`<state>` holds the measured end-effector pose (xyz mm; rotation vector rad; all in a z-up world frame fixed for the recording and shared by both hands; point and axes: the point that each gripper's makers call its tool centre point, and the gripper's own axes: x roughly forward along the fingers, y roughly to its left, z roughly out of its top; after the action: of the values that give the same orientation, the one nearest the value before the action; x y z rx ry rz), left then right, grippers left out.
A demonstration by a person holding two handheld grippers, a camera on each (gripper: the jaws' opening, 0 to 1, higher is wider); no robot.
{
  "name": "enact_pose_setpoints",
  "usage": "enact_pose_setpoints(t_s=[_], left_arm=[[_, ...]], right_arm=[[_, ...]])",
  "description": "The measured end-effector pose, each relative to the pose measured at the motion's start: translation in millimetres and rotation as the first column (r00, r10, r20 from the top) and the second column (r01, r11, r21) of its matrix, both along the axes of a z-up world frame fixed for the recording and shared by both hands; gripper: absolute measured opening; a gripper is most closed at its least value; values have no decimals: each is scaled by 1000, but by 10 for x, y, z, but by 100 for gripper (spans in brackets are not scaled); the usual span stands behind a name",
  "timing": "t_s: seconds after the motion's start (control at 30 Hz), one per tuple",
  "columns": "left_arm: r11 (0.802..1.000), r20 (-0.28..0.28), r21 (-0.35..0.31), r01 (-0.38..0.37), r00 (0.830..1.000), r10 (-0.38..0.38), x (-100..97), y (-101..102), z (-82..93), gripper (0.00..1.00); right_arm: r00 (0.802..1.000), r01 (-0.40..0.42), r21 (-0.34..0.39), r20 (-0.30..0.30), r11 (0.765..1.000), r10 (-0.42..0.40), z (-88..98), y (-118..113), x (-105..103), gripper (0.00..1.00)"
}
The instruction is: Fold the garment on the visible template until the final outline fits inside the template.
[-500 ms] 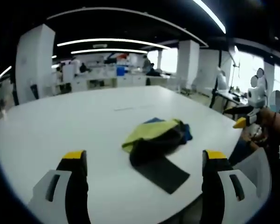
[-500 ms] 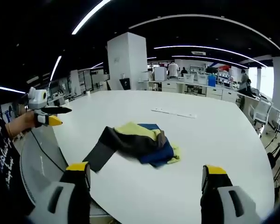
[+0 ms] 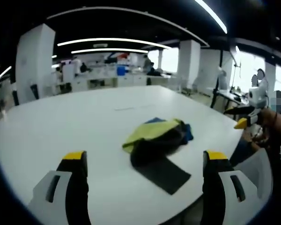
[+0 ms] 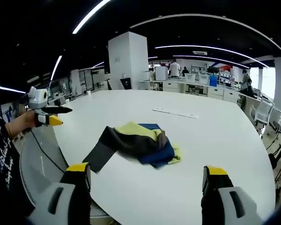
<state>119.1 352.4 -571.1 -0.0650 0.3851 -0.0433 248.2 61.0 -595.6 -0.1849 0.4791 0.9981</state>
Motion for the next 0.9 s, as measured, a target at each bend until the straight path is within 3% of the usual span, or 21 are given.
enact_pose_setpoints(t_s=[0.53, 0.9], left_arm=[[1000, -8, 24, 18, 1000, -18, -1, -58, -15, 98], [999, 13, -23, 22, 1000, -22, 78, -63, -56, 94]], right_arm=[[1000, -1, 13, 0, 1000, 1, -1, 12, -8, 100], [1000, -17, 14, 4, 1000, 17, -42, 79, 31, 98]])
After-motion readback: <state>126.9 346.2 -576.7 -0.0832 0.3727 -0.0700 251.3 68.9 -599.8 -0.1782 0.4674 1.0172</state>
